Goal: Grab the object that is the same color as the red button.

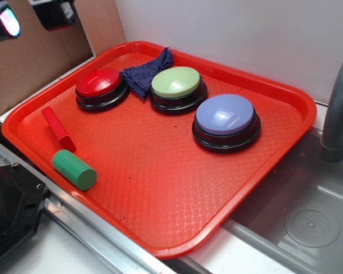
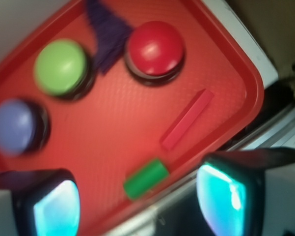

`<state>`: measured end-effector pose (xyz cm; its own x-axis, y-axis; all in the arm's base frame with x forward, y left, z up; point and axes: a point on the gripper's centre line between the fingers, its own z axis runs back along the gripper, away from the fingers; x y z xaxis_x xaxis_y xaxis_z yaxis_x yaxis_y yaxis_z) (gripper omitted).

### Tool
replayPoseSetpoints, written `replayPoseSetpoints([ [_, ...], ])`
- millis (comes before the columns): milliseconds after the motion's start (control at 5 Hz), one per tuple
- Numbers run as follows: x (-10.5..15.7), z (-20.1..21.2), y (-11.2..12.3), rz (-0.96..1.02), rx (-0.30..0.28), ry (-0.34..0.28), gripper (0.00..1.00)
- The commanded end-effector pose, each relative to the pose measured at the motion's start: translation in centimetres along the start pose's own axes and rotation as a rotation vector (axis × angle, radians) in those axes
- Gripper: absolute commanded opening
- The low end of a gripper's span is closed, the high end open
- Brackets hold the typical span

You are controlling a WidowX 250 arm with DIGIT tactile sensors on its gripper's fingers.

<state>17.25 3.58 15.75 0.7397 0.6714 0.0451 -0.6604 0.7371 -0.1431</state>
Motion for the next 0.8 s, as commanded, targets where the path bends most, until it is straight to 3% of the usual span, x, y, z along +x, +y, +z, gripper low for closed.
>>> replayPoseSetpoints([
  [0, 2.1, -3.8, 2.7, 0.281, -0.054, -0.128, 1.00],
  [400, 2.3, -7.9, 4.7, 0.351, 0.009, -0.162, 1.00],
  [600, 1.9, -9.6, 5.0, 0.341, 0.015, -0.136, 1.00],
])
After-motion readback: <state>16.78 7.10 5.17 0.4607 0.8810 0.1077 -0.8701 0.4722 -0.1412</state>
